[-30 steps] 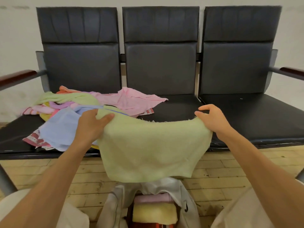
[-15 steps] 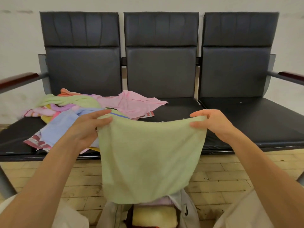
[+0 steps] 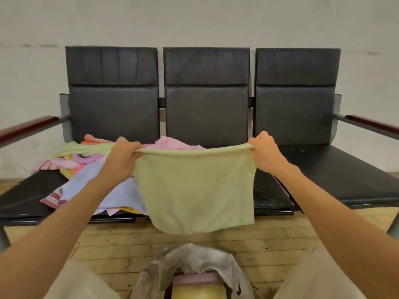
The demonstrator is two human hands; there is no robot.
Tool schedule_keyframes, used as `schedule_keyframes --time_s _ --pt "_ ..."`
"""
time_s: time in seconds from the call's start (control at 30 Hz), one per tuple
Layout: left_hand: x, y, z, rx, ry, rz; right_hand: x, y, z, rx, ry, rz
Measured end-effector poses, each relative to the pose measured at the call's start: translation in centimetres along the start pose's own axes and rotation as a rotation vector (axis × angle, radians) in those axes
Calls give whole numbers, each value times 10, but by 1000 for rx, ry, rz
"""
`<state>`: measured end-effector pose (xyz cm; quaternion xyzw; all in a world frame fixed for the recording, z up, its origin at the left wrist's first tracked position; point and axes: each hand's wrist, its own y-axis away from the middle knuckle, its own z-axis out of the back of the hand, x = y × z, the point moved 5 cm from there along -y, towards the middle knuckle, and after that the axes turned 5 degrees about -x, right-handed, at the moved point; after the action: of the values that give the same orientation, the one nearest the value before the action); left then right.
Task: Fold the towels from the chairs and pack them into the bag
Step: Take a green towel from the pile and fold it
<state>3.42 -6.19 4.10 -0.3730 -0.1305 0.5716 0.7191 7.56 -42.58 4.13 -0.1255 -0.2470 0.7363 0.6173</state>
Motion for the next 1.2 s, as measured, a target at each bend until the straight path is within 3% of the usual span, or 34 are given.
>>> schedule_keyframes --time_s 0.17,0.3,0.5,0.87,1.0,1.2 --pt "-16 -49 61 -156 42 140 16 -23 74 -174 136 -2" --pt "-46 -67 99 -122 -31 38 20 -32 118 -252 109 -34" --pt "-62 -72 108 -30 -87 38 14 -32 149 -186 286 -64" --pt "-71 -67 98 35 -85 63 -7 -21 149 -108 89 -128" --pt "-68 -63 90 68 -100 66 -4 -20 139 15 28 -52" --pt "-54 -53 74 271 -271 62 2 -9 117 404 -33 165"
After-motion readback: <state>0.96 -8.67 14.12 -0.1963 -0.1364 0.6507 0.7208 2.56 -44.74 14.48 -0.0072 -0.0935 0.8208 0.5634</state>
